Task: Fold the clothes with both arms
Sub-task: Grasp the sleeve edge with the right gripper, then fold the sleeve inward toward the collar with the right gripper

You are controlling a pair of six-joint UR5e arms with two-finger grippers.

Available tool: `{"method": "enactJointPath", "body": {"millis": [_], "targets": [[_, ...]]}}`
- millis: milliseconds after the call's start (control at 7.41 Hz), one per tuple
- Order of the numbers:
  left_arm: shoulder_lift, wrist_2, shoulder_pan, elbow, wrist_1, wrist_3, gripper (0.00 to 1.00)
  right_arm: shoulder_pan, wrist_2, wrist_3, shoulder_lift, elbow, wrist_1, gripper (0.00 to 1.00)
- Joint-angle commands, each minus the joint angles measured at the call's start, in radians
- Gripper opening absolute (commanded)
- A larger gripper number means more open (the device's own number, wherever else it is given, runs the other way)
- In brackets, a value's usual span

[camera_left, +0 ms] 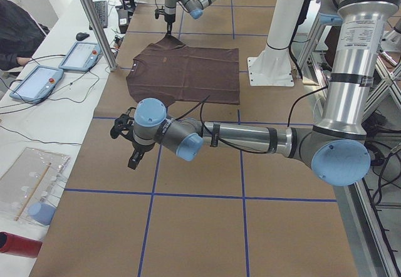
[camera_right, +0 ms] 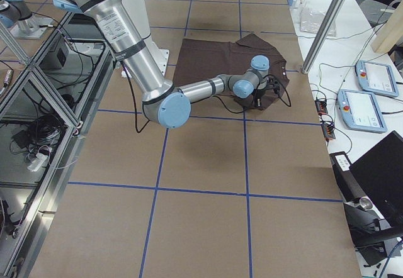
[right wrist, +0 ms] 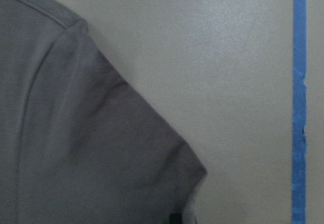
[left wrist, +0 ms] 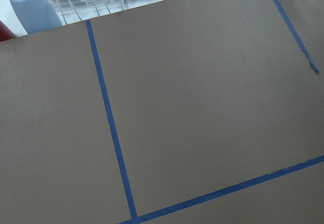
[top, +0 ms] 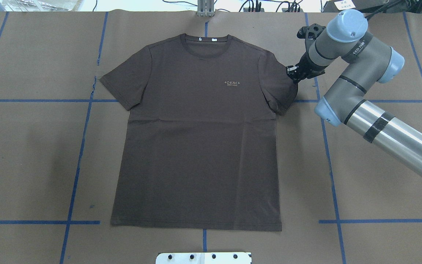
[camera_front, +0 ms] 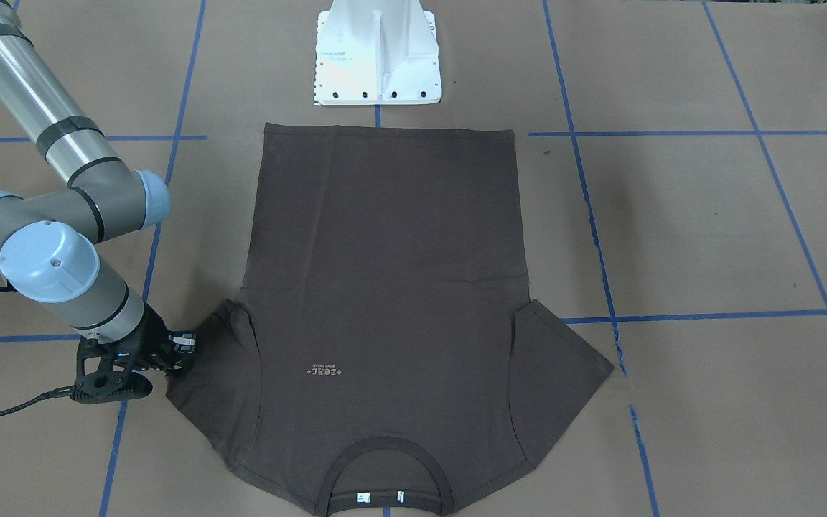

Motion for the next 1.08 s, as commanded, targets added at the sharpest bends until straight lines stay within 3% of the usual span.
{"method": "enactJointPath", "body": {"millis": [0, 270, 405, 675, 810, 945], "targets": [[-0.002, 0.000, 0.000, 0.007, 0.000, 0.000, 1.00, -0.018, -0.008, -0.036, 0.073, 0.059, -0.005, 0.00], [0.000, 0.000, 0.000, 0.007, 0.000, 0.002, 1.00, -0.093, -0.095, -0.037, 0.185, 0.023, -0.002, 0.00], [0.000, 0.000, 0.000, 0.007, -0.002, 0.002, 1.00, -0.133, -0.158, -0.035, 0.260, -0.054, 0.001, 0.00], [0.000, 0.000, 0.000, 0.007, -0.003, -0.002, 1.00, -0.161, -0.209, -0.032, 0.307, -0.116, 0.020, 0.00], [-0.002, 0.000, 0.000, 0.008, -0.003, -0.002, 1.00, -0.165, -0.212, -0.034, 0.298, -0.116, 0.036, 0.99], [-0.005, 0.000, 0.002, 0.013, -0.003, -0.002, 1.00, -0.165, -0.214, -0.029, 0.293, -0.114, 0.053, 1.00]]}}
